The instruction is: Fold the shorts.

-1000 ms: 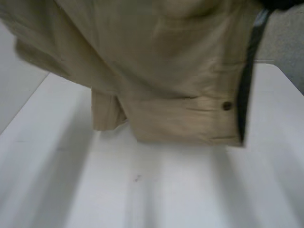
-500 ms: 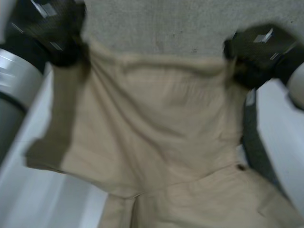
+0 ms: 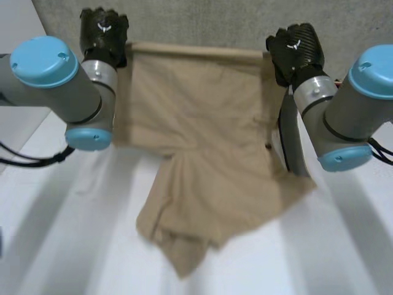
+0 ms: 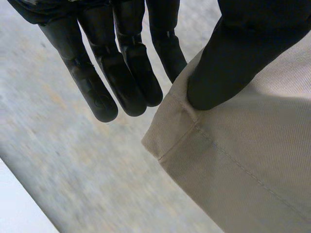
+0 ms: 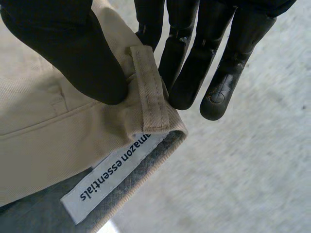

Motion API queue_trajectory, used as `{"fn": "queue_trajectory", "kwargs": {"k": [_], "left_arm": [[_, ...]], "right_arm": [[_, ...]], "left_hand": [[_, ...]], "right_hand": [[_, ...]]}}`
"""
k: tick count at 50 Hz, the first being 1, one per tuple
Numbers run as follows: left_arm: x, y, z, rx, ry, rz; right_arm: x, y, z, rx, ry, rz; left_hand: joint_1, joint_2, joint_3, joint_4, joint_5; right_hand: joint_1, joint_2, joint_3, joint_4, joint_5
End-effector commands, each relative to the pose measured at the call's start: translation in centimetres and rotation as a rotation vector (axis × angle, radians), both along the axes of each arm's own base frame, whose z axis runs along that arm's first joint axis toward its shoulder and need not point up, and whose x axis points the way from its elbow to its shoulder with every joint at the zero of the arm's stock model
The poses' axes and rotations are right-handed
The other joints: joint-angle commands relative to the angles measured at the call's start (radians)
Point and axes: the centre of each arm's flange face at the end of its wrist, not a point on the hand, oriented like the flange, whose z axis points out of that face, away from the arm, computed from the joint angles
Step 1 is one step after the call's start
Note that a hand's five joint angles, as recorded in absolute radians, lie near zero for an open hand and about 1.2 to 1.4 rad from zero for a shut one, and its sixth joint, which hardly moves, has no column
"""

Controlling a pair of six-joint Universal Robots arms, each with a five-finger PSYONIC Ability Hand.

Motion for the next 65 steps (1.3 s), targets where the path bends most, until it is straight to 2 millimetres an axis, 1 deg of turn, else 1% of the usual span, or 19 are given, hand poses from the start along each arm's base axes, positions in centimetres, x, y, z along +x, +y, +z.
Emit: {"fn": "queue_trajectory", "kwargs": {"k": [1,2,3,5,6,10,13,17,21,22,25,27,33,37,40,45,51,58,65], "left_arm": [[-1.6,-3.6,-2.2,-0.071,-0.001,-0.044],[-1.6,-3.9,-2.6,-0.070,-0.005,-0.047],[-1.7,-4.1,-3.6,-0.057,-0.016,-0.059],[-1.9,-4.2,-4.5,-0.044,-0.026,-0.075],[-2.1,-4.2,-5.0,-0.038,-0.031,-0.085],[-2.5,-3.6,-6.5,-0.021,-0.040,-0.099],[-2.5,-3.2,-7.5,-0.008,-0.041,-0.099],[-2.3,-1.2,-6.5,0.002,-0.040,-0.106],[-1.9,1.7,-6.1,0.054,-0.057,-0.125],[-1.8,3.0,-6.0,0.076,-0.067,-0.136],[-1.9,5.2,-5.6,0.108,-0.079,-0.161],[-1.8,7.7,-5.9,0.164,-0.104,-0.180],[-0.8,13.5,-6.9,0.348,-0.123,-0.217],[-0.2,16.3,-7.6,0.449,-0.078,-0.253],[0.1,17.3,-8.0,0.491,-0.055,-0.263],[0.6,18.2,-9.6,0.567,-0.040,-0.265],[0.9,19.2,-11.3,0.652,-0.060,-0.263],[0.6,19.3,-12.7,0.741,0.014,-0.262],[-0.4,20.0,-14.2,0.813,0.039,-0.282]], "right_arm": [[1.6,-3.1,-3.1,-0.060,0.083,-0.014],[1.8,-3.4,-3.8,-0.056,0.095,-0.015],[1.9,-3.4,-4.0,-0.058,0.099,-0.010],[2.0,-3.5,-4.4,-0.057,0.108,-0.002],[2.0,-3.4,-4.6,-0.051,0.111,0.002],[1.8,-3.0,-4.7,-0.035,0.106,0.002],[1.6,-2.5,-3.8,-0.038,0.097,-0.001],[0.7,-0.9,-2.3,-0.022,0.070,0.007],[-0.3,0.8,-1.5,0.013,0.063,0.011],[-0.5,1.1,-1.4,0.022,0.066,0.013],[-1.2,2.8,-1.7,0.076,0.094,0.035],[-1.5,3.5,-2.2,0.117,0.112,0.054],[-5.2,3.5,-4.6,0.314,0.171,0.035],[-6.3,4.0,-5.8,0.425,0.193,0.037],[-6.5,4.3,-6.3,0.463,0.201,0.051],[-6.3,4.8,-7.4,0.518,0.205,0.114],[-6.1,5.0,-8.1,0.537,0.207,0.180],[-6.5,2.9,-10.2,0.534,0.245,0.162],[-7.3,0.9,-12.3,0.490,0.334,0.134]], "left_hand": [[0.260,0.198,0.205,0.196,0.255],[0.260,0.198,0.205,0.196,0.255],[0.054,-0.008,-0.001,-0.010,0.049],[-0.725,-0.787,-0.780,-0.789,-0.730],[-0.941,-1.003,-0.996,-1.005,-0.946],[-0.962,-1.024,-1.017,-1.026,-0.967],[-0.962,-1.024,-1.017,-1.026,-0.967],[-0.962,-1.024,-1.017,-1.026,-0.967],[-0.961,-1.023,-1.016,-1.025,-0.966],[-0.949,-1.012,-1.004,-1.013,-0.954],[-0.917,-0.979,-0.972,-0.981,-0.922],[-0.905,-0.968,-0.960,-0.969,-0.910],[-0.826,-0.888,-0.881,-0.890,-0.831],[-0.761,-0.824,-0.817,-0.825,-0.767],[-0.738,-0.800,-0.793,-0.802,-0.743],[-0.600,-0.663,-0.655,-0.664,-0.605],[-0.588,-0.650,-0.643,-0.652,-0.593],[-0.471,-0.533,-0.526,-0.535,-0.476],[-0.467,-0.530,-0.523,-0.532,-0.473]], "right_hand": [[0.206,0.009,-0.023,-0.007,0.028],[-0.680,-0.876,-0.909,-0.893,-0.858],[-0.805,-1.001,-1.034,-1.018,-0.983],[-0.805,-1.001,-1.034,-1.018,-0.983],[-0.805,-1.001,-1.034,-1.018,-0.983],[-0.805,-1.001,-1.034,-1.018,-0.983],[-0.805,-1.001,-1.034,-1.018,-0.983],[-0.805,-1.001,-1.034,-1.018,-0.983],[-0.805,-1.001,-1.034,-1.018,-0.983],[-0.805,-1.001,-1.034,-1.018,-0.983],[-0.805,-1.001,-1.034,-1.018,-0.983],[-0.805,-1.001,-1.034,-1.018,-0.983],[-0.805,-1.001,-1.034,-1.018,-0.983],[-0.805,-1.001,-1.034,-1.018,-0.983],[-0.805,-1.001,-1.034,-1.018,-0.983],[-0.484,-0.681,-0.713,-0.697,-0.662],[-0.340,-0.536,-0.568,-0.553,-0.517],[-0.307,-0.504,-0.536,-0.520,-0.485],[-0.339,-0.536,-0.568,-0.552,-0.517]]}}
